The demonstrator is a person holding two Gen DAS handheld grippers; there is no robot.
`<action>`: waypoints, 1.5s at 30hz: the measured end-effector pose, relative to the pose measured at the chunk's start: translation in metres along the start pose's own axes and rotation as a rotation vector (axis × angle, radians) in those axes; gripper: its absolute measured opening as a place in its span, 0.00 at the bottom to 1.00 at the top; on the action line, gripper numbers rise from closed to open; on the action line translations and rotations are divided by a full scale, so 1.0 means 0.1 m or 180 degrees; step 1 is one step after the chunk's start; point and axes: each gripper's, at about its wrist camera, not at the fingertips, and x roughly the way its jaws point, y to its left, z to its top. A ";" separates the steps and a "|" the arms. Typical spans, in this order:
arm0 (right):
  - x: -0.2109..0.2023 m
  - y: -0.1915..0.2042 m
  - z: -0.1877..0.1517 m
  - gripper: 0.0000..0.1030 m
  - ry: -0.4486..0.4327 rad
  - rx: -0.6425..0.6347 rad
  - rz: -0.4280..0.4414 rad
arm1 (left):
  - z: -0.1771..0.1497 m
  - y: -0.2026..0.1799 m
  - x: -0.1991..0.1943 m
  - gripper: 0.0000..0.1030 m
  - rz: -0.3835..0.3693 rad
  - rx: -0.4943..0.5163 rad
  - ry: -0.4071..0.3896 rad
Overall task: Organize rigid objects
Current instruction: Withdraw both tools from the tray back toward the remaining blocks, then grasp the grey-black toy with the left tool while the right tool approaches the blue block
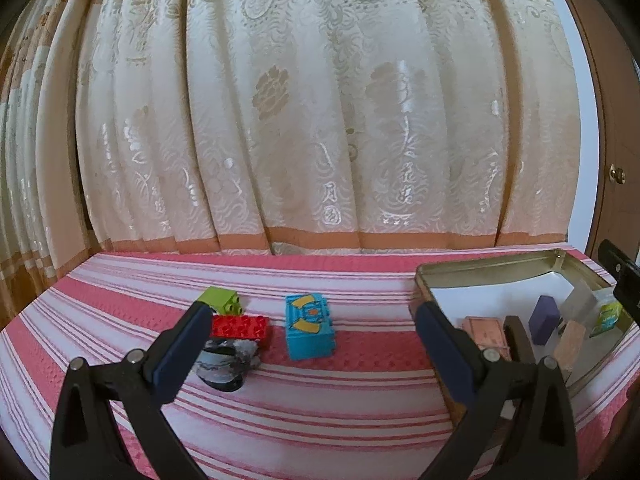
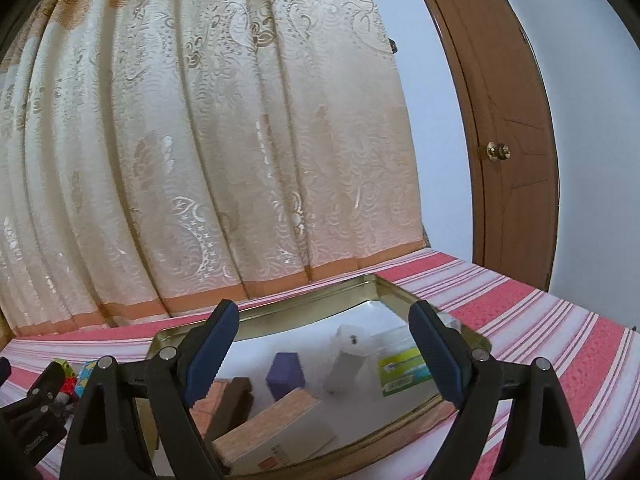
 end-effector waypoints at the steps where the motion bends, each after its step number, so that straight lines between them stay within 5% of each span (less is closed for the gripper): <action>1: -0.01 0.03 -0.01 0.86 0.0004 0.0001 0.0014 | 0.00 0.03 0.01 1.00 -0.0003 -0.0009 0.0016; 29: -0.17 1.34 -0.27 0.86 0.0173 -0.0412 0.0495 | -0.06 1.03 0.23 1.00 0.0160 -0.0128 0.0363; 39: -0.14 1.64 -0.35 0.86 0.0291 -0.0524 0.0633 | -0.14 1.45 0.45 1.00 -0.0139 -0.0164 0.0855; 45: -0.10 1.63 -0.36 0.86 0.0384 -0.0488 0.0699 | -0.17 1.36 0.53 1.00 -0.0270 -0.0017 0.1026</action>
